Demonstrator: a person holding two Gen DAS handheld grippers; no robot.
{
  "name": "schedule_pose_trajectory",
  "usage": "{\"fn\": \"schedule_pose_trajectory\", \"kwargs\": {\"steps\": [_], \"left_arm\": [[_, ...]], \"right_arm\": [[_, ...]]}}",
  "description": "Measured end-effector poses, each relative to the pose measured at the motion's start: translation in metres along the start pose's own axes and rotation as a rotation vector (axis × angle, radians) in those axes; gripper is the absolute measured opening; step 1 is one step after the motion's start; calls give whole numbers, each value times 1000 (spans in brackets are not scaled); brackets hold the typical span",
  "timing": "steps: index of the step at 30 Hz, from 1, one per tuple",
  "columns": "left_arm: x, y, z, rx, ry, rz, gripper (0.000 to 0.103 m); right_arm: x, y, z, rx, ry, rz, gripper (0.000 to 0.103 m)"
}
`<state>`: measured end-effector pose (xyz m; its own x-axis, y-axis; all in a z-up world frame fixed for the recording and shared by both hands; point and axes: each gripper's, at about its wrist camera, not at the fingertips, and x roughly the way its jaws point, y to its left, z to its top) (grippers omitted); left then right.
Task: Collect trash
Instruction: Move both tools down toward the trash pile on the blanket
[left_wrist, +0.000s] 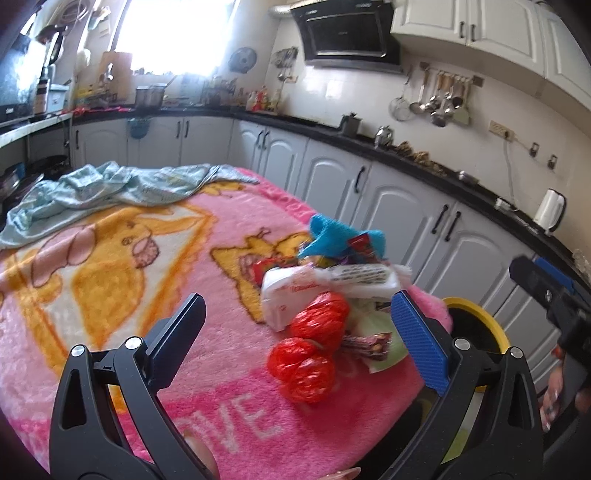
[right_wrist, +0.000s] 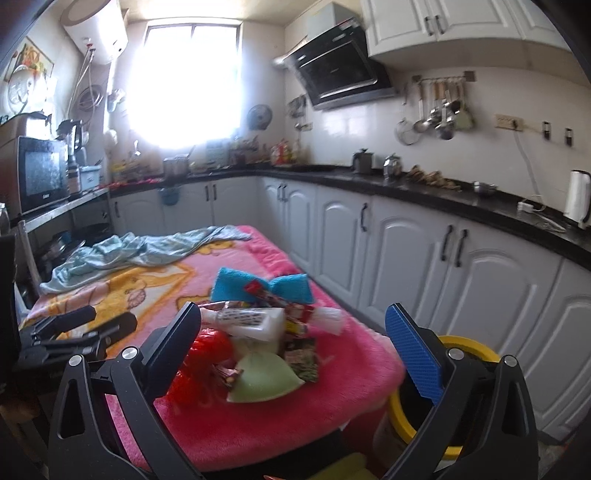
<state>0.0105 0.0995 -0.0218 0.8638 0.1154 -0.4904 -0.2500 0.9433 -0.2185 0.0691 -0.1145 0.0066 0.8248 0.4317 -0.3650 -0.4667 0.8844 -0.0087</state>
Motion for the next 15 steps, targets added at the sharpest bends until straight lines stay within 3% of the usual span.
{"fn": "schedule_pose_trajectory", "kwargs": {"steps": [12,15], "left_arm": [[54,6,-11,44,140,-100,92],[69,6,-11,59,185,-132,92]], "right_arm": [[109,-4,-10,72,230,83,96],[133,-7,-15,106,293,110,85]]}}
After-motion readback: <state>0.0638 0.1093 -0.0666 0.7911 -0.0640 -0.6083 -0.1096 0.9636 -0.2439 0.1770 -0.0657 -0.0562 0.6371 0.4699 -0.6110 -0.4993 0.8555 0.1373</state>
